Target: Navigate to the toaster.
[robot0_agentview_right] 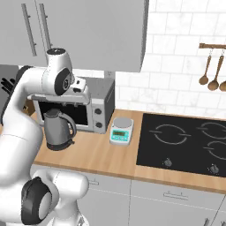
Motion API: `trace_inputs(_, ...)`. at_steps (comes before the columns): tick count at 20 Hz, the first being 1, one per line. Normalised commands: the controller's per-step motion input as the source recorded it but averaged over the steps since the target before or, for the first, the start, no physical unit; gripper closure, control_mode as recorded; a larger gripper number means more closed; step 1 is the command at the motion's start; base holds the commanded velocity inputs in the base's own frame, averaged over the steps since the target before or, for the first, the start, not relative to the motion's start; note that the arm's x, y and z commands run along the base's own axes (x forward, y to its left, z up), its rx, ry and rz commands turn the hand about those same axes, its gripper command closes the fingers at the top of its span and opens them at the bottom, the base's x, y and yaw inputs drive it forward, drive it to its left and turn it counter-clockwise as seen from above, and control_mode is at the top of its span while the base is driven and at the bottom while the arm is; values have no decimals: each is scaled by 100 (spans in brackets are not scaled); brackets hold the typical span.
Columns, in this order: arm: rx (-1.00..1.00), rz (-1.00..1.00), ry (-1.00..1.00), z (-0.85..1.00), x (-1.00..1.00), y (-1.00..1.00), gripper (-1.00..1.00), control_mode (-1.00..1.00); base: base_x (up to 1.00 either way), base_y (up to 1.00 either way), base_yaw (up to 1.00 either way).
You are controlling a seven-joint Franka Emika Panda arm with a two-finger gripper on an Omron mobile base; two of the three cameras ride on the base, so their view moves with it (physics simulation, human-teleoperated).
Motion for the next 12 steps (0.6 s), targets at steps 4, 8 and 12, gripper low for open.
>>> trace_inputs(4, 0, 0, -1, 0, -21, 0, -100, -100, 0, 0, 0)
trace_inputs(8, 0, 0, -2, 0, -49, 2, -100, -100, 0, 0, 0)
trace_inputs(12, 0, 0, -4, 0, -66, 0, -100, -100, 0, 0, 0)
